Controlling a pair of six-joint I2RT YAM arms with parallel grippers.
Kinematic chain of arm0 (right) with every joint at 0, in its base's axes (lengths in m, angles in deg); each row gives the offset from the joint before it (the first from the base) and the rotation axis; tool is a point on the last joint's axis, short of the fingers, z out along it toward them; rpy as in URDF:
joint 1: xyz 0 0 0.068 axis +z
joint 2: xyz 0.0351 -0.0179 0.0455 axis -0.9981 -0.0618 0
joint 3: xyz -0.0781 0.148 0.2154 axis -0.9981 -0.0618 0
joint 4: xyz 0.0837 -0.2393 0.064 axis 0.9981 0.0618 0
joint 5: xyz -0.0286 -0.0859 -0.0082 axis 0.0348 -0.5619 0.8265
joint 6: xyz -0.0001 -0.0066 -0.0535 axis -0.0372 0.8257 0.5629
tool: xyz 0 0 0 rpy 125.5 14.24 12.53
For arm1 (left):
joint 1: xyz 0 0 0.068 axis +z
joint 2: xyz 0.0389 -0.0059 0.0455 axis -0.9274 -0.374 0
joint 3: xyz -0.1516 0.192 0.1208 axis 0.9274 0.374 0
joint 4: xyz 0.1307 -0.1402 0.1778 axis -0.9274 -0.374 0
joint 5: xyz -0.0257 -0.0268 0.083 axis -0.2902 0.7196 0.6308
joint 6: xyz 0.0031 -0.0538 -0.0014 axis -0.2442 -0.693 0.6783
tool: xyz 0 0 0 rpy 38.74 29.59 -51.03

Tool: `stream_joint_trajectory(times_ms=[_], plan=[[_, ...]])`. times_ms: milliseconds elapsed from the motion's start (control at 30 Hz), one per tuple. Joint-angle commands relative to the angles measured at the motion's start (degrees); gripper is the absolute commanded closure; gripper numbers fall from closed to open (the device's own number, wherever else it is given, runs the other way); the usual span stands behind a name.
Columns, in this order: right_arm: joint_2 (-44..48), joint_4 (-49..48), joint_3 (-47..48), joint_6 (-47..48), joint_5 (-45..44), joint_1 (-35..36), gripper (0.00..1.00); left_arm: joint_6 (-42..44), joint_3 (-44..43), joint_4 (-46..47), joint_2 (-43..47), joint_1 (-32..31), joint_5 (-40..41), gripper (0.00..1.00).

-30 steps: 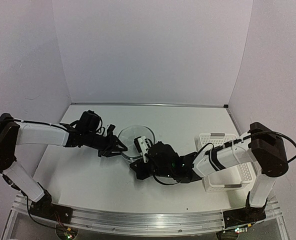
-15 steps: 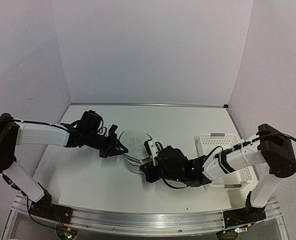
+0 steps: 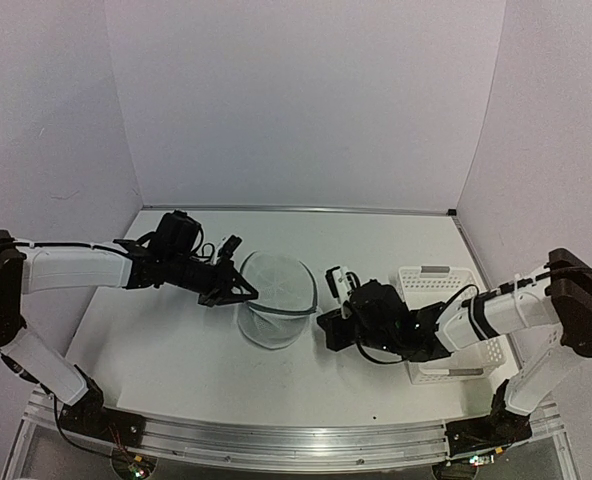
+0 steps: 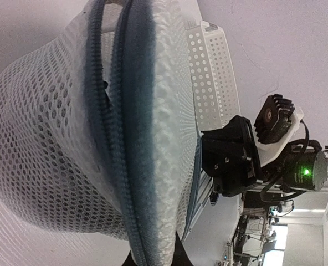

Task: Unzip the laundry bag and remove the bra
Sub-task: Unzip the zipper of the laundry bag, then place the laundry bag at the center of the board.

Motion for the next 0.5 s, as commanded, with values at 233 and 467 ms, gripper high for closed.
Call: stream_joint_trajectory(times_ms=[233,467], plan=[[7.52,3.0,-1.25,10.65,2.15,-2.78,1.0,11.76,-7.7,-6.92,2.63,0.75,-2.9,1.0],[7.14,0.94,-1.63,9.98,2.25,2.25,1.0,12.03,-11.34,-9.01,-0.95,0.89,0.69,0.93]])
